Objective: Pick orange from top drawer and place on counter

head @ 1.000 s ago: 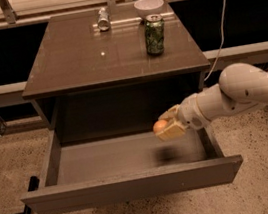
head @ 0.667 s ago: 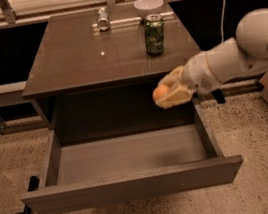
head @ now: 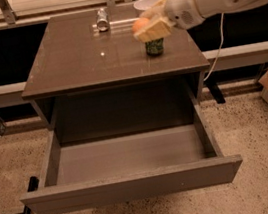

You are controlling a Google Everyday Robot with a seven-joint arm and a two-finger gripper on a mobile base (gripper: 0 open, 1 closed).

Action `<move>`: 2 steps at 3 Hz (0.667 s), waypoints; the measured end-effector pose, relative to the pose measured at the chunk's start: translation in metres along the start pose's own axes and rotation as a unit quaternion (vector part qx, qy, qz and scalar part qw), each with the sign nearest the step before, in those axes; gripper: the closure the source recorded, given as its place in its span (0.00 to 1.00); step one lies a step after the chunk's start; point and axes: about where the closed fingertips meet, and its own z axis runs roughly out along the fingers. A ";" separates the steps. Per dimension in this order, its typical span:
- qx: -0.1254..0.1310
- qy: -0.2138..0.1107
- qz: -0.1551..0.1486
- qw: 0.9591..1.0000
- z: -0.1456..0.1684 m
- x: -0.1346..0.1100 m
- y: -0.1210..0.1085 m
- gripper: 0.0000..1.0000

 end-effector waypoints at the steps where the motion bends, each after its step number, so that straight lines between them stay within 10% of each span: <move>1: 0.036 -0.026 0.012 0.999 0.033 -0.026 -0.035 1.00; 2: 0.041 -0.019 0.030 0.999 0.075 -0.023 -0.038 1.00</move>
Offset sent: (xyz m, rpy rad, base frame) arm 0.0913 0.0864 -0.0437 0.0566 0.0418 -0.1266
